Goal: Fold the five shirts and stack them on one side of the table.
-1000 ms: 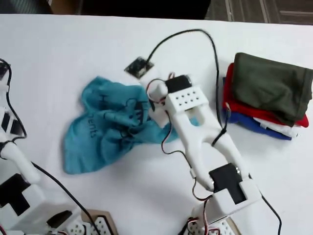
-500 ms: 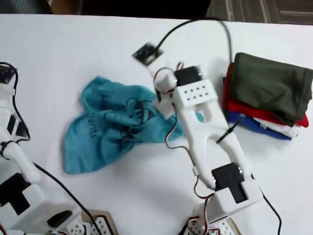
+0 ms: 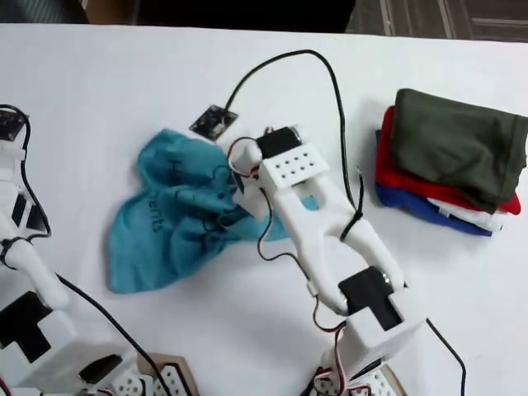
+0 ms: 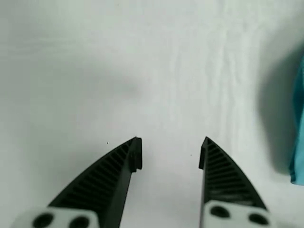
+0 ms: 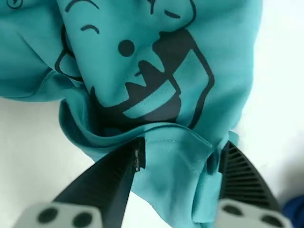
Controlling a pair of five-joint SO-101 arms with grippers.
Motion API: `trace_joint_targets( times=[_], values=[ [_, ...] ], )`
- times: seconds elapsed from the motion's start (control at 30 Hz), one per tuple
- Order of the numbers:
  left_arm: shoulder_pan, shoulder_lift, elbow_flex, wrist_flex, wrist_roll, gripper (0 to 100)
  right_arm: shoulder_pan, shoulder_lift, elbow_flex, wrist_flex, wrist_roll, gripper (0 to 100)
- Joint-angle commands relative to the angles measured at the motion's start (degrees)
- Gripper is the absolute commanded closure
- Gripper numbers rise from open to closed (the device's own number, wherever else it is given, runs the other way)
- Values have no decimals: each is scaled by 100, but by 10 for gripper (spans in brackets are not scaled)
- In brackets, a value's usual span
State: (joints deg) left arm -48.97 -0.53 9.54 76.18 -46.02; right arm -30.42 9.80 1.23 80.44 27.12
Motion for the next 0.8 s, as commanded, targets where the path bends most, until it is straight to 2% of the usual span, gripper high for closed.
trace_joint_targets(
  times=[0.0,0.17,0.27,0.37,0.6,0.77],
  values=[
    [35,-290,-13,-70,-35,782,-40,13,-18,-66,0,777],
    [35,-290,-13,-70,-35,782,-13,-22,-26,-92,9,939],
    [35,-290,-13,-70,-35,782,66,-22,-26,-92,9,967],
    [35,-290,-4,-70,-35,782,110,-22,-79,-84,0,951],
    [35,-290,-4,-70,-35,782,66,-31,-97,-31,0,839],
    [35,-290,-4,-70,-35,782,-110,-198,-123,286,9,820]
  ],
)
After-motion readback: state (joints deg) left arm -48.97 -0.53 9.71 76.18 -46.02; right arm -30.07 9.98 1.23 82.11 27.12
